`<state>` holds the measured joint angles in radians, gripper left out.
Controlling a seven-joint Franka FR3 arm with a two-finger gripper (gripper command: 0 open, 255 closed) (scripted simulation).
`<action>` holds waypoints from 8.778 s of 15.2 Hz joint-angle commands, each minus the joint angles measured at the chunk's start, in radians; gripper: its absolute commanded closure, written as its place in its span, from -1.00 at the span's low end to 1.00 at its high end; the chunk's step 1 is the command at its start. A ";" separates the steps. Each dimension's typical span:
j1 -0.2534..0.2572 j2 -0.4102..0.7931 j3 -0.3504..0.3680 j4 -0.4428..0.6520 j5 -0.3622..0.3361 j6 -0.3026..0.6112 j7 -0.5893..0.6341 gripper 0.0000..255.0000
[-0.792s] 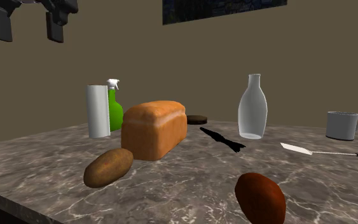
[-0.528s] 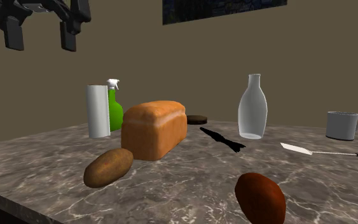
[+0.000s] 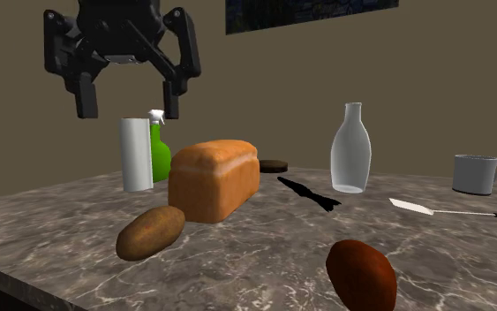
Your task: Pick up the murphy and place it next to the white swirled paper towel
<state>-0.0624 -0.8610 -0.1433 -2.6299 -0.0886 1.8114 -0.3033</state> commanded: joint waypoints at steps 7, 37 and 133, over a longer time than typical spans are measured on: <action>-0.069 0.114 -0.192 -0.051 -0.141 0.214 -0.213 -1.00; 0.031 0.648 -0.605 0.054 -0.063 0.729 -0.667 1.00; 0.215 0.590 0.200 0.704 0.030 -0.037 0.207 1.00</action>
<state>0.1439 -0.3000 0.0378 -1.9520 -0.0604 1.7727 -0.1245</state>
